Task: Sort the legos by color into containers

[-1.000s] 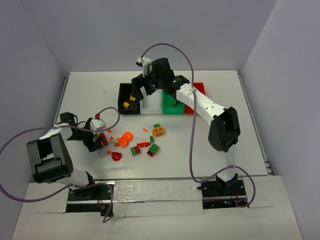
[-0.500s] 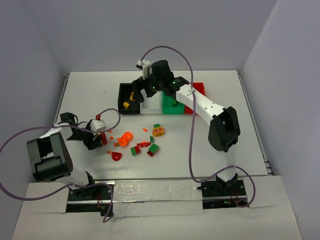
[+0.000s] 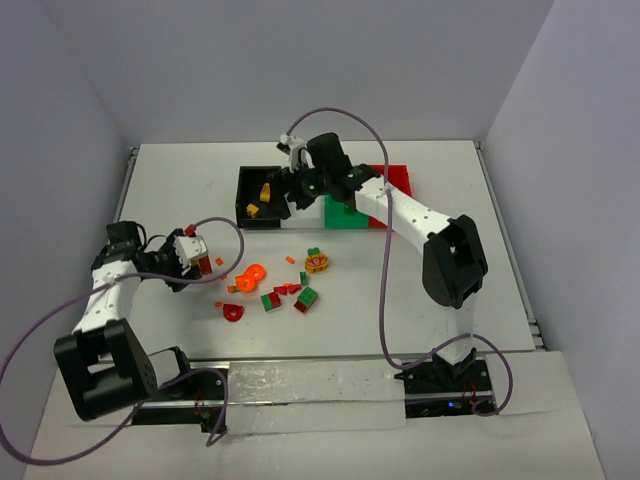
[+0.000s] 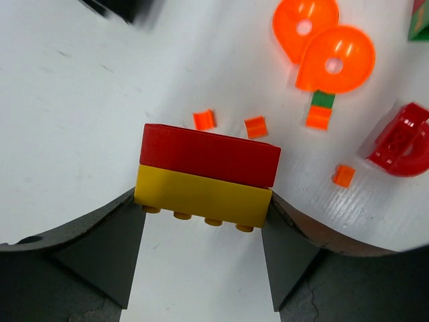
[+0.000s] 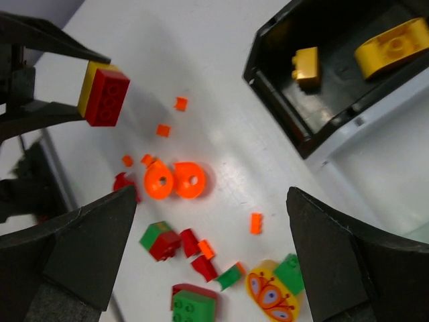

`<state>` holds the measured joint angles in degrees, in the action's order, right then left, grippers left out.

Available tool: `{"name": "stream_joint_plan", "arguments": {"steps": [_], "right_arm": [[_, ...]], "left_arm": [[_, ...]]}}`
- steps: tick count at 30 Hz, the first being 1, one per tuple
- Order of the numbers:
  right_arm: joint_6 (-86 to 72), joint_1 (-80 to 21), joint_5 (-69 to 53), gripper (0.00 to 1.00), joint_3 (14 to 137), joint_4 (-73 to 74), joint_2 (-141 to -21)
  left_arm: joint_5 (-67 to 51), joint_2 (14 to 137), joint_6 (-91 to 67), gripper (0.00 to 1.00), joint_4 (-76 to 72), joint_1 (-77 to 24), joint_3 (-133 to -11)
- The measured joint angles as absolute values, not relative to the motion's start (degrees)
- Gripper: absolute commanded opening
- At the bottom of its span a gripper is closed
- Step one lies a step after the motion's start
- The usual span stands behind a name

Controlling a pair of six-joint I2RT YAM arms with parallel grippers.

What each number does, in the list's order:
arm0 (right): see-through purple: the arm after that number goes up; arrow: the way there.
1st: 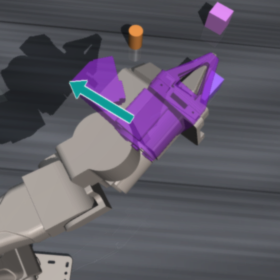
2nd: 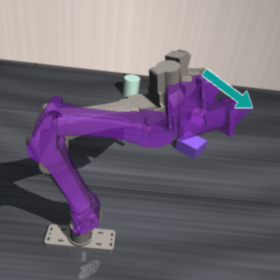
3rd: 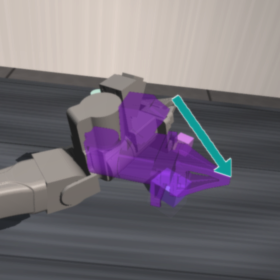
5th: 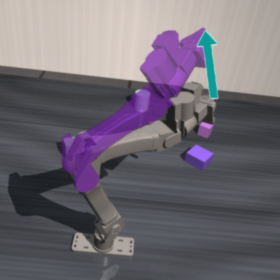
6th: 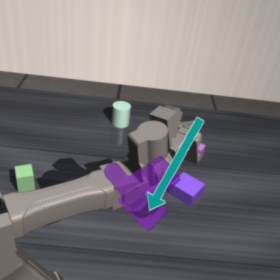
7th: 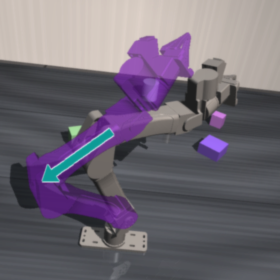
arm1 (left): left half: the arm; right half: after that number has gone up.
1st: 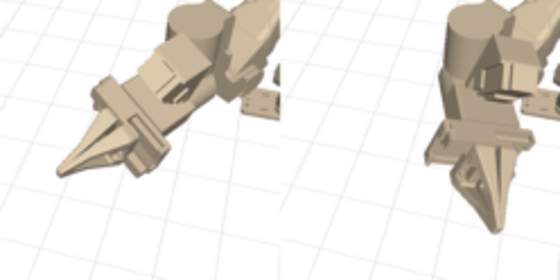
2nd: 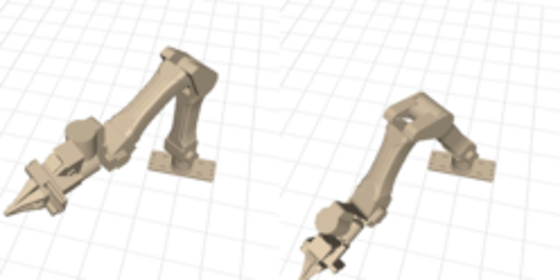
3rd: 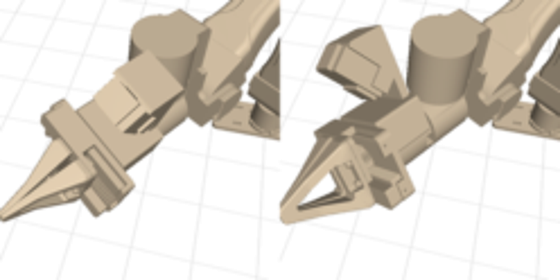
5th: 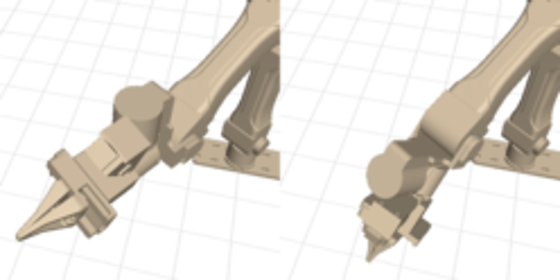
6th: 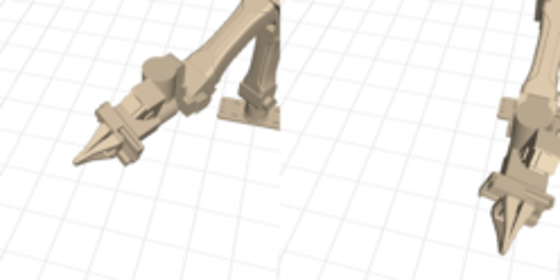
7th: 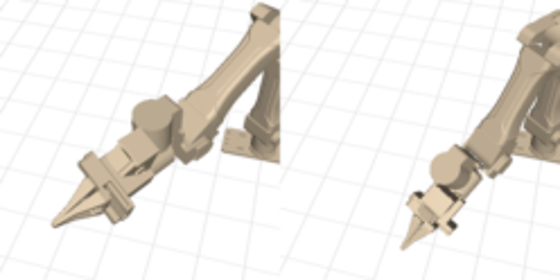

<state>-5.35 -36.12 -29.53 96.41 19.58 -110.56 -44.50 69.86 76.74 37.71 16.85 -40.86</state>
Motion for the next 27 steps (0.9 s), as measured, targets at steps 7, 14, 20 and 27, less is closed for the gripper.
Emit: {"name": "stream_joint_plan", "arguments": {"steps": [7, 14, 20, 27], "right_arm": [[-18.1, -36.1, -42.3, 1.00, 90.0, 11.3, -109.7], [-26.4, -37.2, -49.7, 1.00, 88.1, 3.8, -109.8], [-27.1, -39.8, -51.1, 1.00, 88.3, 2.5, -109.8], [-25.0, -42.3, -50.7, 1.00, 89.0, 3.5, -109.8]], "left_arm": [[-48.3, 55.2, 70.2, 0.36, 36.1, 13.6, -41.0], [-50.4, 50.3, 63.3, 0.34, 35.0, 7.8, -43.0], [-49.8, 49.7, 58.4, 0.33, 33.1, 2.3, -43.5], [-49.1, 49.7, 53.8, 0.33, 30.9, -1.6, -44.2]]}}
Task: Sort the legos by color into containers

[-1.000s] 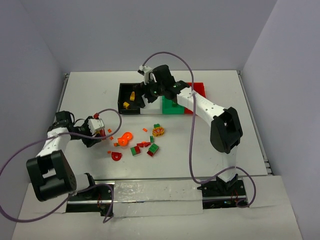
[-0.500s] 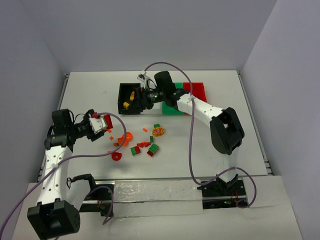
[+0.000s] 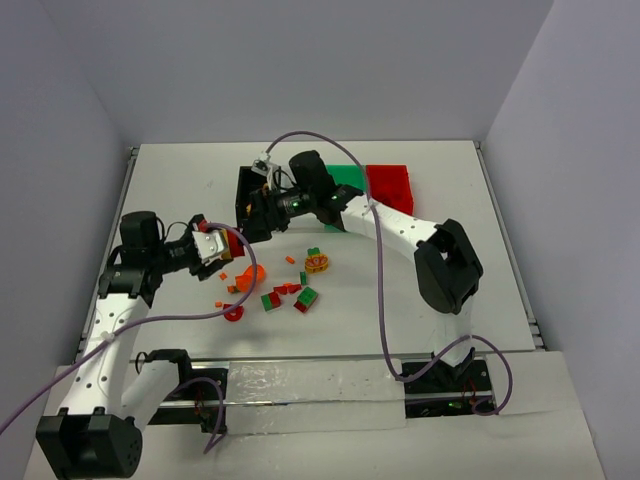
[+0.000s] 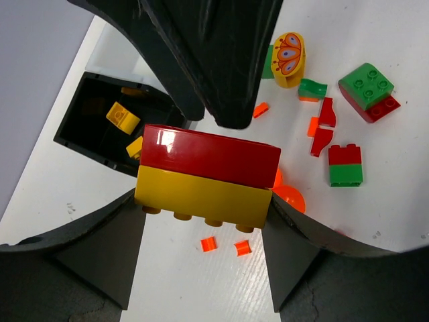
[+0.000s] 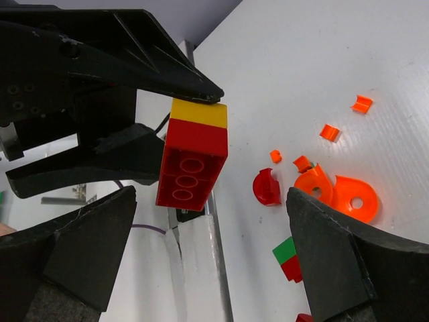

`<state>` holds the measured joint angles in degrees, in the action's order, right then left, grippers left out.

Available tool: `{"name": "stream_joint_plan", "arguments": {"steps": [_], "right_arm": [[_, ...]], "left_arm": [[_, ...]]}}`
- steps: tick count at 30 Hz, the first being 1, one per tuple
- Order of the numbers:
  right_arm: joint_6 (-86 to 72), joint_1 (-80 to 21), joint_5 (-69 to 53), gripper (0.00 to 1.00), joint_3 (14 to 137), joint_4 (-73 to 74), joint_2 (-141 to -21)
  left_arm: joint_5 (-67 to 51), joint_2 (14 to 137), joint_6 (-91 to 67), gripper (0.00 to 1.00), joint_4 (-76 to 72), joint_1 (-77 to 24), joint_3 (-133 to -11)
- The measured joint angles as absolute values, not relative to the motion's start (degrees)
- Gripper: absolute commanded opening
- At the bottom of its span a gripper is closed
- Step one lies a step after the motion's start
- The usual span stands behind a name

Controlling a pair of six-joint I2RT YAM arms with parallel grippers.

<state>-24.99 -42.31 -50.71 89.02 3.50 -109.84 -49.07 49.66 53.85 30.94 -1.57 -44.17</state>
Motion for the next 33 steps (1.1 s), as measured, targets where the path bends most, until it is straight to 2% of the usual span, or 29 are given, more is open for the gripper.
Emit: {"name": "stream_joint_plan", "arguments": {"steps": [7, 9, 21, 31, 33], "right_arm": [[-25.0, -42.7, -51.1, 0.98, 90.1, 3.8, -110.5], [-25.5, -42.9, -51.5, 0.93, 90.5, 3.8, -110.9], [-27.7, -43.0, -53.7, 0.75, 91.8, 3.4, -113.8], [-31.1, -43.2, -57.0, 0.41, 91.9, -0.2, -113.8], [-32.0, -43.2, -57.1, 0.31, 91.9, -0.5, -113.8]], "left_arm": [[-47.8, 49.7, 51.8, 0.33, 29.7, -3.7, -44.2], [-47.6, 49.7, 51.5, 0.33, 29.4, -4.0, -44.2], [-46.0, 49.7, 49.9, 0.34, 28.8, -4.9, -44.2], [-45.2, 49.7, 49.6, 0.37, 27.6, -5.3, -44.2], [-45.2, 49.7, 49.8, 0.43, 27.2, -5.3, -44.2]]}}
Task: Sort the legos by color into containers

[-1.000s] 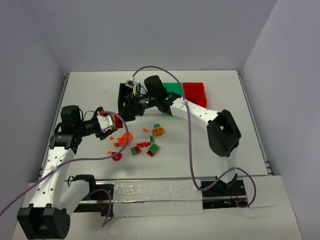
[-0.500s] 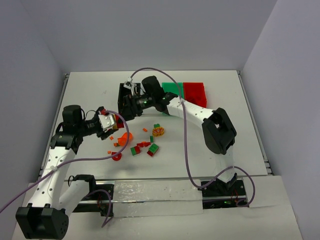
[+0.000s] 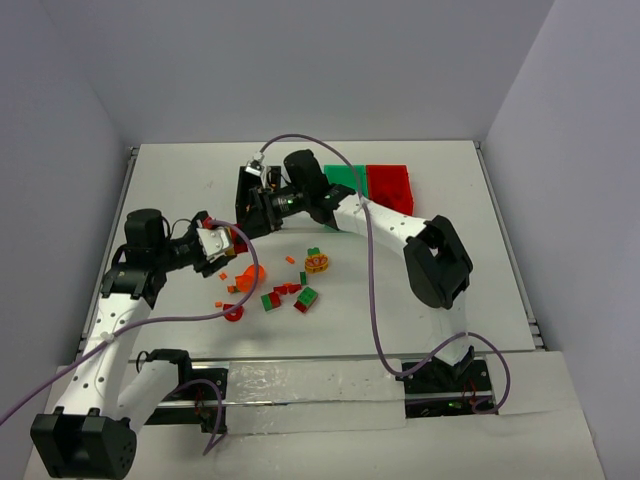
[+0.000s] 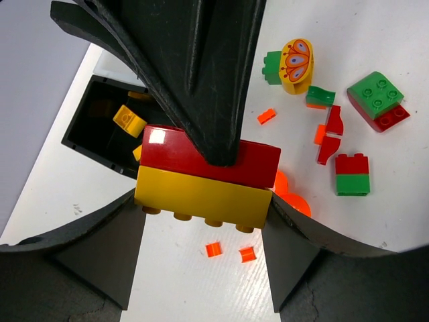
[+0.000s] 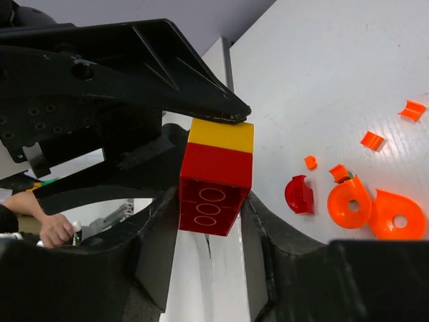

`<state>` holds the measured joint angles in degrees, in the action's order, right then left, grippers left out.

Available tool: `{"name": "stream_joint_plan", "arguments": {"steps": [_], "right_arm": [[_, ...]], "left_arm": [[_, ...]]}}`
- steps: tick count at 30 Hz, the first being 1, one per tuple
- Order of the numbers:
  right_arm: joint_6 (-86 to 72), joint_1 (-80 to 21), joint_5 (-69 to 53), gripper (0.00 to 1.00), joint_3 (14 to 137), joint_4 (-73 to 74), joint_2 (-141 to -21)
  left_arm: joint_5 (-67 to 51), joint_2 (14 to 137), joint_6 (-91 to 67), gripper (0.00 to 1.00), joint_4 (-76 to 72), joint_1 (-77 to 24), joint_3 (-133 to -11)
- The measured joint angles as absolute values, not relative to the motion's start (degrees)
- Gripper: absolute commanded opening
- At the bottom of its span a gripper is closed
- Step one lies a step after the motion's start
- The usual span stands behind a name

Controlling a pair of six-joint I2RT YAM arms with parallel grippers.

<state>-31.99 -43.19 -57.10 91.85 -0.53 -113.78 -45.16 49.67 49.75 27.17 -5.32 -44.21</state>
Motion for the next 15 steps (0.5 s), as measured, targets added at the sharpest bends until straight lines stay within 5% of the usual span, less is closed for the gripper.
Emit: {"name": "stream_joint_plan", "arguments": {"steps": [2, 6, 15], "right_arm": [[-32.8, -43.0, -57.1, 0.21, 91.9, -0.7, -113.8], [-32.8, -43.0, -57.7, 0.01, 91.9, -0.8, -113.8], [-30.2, -43.2, -59.4, 0.00, 91.4, -0.2, -113.8]], "left_arm": [[-45.1, 49.7, 49.9, 0.71, 26.8, -5.4, -44.2], [-45.1, 49.7, 50.6, 0.94, 26.9, -5.5, -44.2], [-45.5, 49.4, 54.2, 0.98, 28.9, -5.5, -44.2]]}}
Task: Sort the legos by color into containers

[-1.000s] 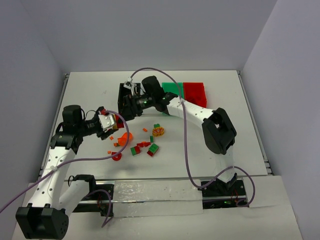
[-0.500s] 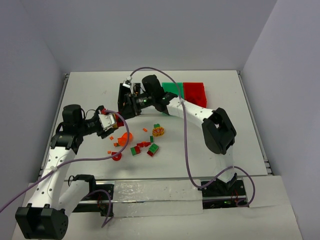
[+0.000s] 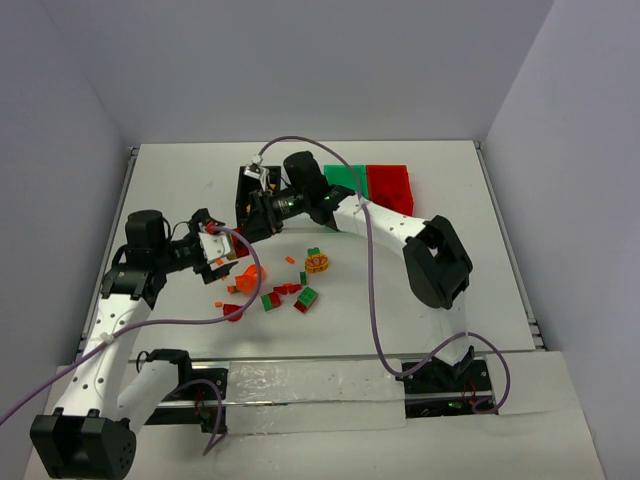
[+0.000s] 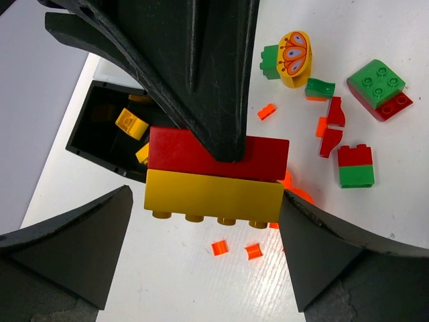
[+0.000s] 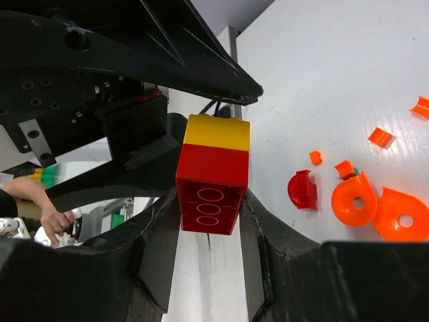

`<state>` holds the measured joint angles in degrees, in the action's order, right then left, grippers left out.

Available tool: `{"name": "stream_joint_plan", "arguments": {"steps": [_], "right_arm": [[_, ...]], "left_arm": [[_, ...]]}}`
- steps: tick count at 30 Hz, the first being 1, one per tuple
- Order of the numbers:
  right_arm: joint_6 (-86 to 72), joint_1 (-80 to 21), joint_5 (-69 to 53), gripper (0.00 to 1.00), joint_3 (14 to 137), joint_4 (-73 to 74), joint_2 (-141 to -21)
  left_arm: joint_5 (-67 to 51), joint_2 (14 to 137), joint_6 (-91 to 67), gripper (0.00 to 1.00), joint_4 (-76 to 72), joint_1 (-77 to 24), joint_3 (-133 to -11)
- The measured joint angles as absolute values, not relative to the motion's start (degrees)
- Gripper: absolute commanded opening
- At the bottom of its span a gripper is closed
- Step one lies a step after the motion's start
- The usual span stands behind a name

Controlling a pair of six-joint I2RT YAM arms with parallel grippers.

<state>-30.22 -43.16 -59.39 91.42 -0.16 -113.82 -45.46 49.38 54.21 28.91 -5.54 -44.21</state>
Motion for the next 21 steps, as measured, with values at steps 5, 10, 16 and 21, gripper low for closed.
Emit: {"name": "stream_joint_plan", "arguments": {"steps": [5, 10, 16, 21], "right_arm": [[-28.6, -43.2, -59.4, 0.00, 91.4, 1.5, -113.8], [-27.4, -43.2, -59.2, 0.00, 91.4, 3.2, -113.8], [-27.4, -43.2, -58.7, 0.00, 91.4, 3.7, -113.8], [-27.6, -43.2, -57.7, 0.00, 91.4, 3.9, -113.8]], "left_arm": [[-45.7, 49.3, 55.3, 0.97, 29.6, -5.5, -44.2], [-46.2, 49.3, 56.3, 0.96, 30.5, -5.6, -44.2], [-46.1, 49.4, 56.4, 0.92, 30.7, -6.6, -44.2], [-44.5, 49.7, 55.9, 0.89, 30.7, -8.7, -44.3]]}}
